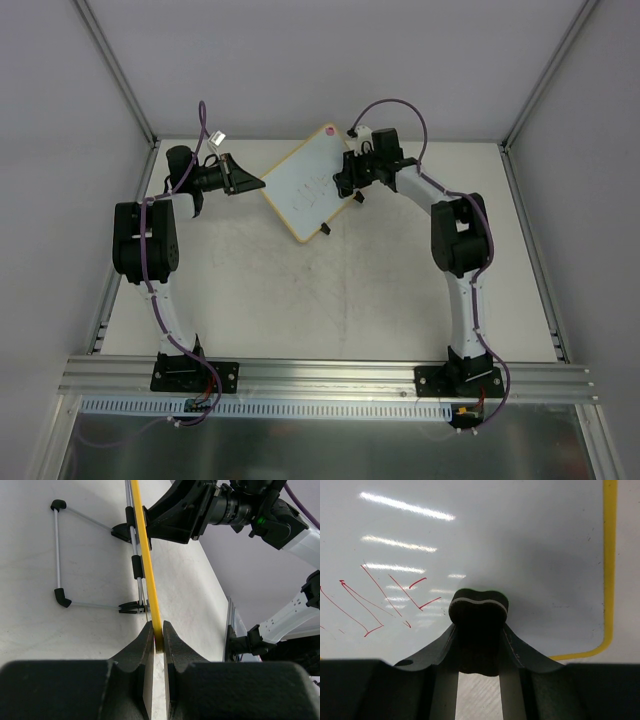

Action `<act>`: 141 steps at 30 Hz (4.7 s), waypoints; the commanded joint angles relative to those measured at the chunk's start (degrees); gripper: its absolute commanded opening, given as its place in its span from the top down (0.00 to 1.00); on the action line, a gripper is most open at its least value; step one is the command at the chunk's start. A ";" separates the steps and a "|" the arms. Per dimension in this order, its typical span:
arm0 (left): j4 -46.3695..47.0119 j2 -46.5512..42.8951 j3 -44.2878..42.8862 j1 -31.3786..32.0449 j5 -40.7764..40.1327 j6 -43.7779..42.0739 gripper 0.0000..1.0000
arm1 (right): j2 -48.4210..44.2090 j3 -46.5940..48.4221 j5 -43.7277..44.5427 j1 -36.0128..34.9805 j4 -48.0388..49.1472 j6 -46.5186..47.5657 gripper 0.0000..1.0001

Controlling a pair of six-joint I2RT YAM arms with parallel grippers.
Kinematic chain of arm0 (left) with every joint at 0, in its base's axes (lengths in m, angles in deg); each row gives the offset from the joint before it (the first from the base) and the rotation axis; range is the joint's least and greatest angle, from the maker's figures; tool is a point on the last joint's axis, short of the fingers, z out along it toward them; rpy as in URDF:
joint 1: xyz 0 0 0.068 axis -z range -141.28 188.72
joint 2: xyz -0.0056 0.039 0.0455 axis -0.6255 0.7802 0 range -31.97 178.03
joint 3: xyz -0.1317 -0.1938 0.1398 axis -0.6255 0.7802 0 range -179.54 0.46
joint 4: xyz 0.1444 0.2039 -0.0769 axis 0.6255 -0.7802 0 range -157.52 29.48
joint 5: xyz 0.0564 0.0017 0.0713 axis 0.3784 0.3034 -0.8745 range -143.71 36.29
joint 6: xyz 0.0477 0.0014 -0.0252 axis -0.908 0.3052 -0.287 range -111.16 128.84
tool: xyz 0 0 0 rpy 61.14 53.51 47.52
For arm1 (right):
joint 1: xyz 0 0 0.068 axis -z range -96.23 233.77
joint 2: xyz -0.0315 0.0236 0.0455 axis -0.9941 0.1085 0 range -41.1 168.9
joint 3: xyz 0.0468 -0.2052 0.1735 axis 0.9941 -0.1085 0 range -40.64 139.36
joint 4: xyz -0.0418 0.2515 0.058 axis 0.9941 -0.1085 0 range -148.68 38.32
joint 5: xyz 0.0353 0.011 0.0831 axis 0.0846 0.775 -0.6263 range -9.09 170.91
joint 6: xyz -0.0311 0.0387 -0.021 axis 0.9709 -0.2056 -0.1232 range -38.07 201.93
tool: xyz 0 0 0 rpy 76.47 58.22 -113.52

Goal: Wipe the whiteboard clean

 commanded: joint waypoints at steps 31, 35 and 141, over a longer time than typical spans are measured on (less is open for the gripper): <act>-0.13 -1.64 -0.11 2.49 3.92 -2.75 1.00 | 0.41 6.75 5.12 -13.61 -4.13 0.35 1.00; -0.13 -1.55 -0.11 2.49 3.92 -2.84 1.00 | 0.76 7.54 5.91 -12.03 -4.04 -0.88 1.00; 0.05 -1.82 0.15 2.49 4.10 -2.66 1.00 | -4.78 -3.71 23.67 -10.19 0.44 3.87 1.00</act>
